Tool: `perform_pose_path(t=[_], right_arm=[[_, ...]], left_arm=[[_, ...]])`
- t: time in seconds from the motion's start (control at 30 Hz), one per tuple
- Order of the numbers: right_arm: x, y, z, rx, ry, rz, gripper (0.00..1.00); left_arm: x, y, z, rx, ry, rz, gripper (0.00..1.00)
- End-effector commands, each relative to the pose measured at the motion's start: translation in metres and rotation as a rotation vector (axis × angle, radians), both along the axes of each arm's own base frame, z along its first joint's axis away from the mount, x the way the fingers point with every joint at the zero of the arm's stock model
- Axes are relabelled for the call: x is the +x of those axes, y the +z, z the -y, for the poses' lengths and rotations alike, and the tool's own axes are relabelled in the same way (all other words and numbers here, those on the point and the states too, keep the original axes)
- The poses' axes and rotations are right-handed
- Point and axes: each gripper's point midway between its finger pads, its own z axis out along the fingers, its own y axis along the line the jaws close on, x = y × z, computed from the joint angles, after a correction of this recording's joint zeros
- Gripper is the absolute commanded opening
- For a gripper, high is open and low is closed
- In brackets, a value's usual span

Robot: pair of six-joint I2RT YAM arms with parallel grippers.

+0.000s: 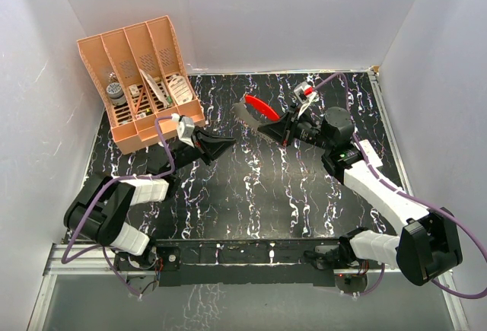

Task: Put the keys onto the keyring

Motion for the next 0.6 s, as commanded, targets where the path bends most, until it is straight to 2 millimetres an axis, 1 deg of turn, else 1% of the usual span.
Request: perform_pose_path(t=[0.0, 0.3, 0.57], right_arm=[[-0.002, 0.025, 0.002, 0.044, 0.005, 0.086, 0.0], [0.001, 0.025, 0.001, 0.055, -0.004, 0.084, 0.0], [0.008, 0.026, -0.002, 0.067, -0.002, 0.081, 0.0]], left_arm=[[-0.013, 0.048, -0.008, -0.088, 0.01, 0.198, 0.0], [-0.019, 0.054, -0.004, -0.083, -0.038, 0.214, 0.0], [-0.025, 0.052, 0.003, -0.074, -0.116, 0.224, 0.0]])
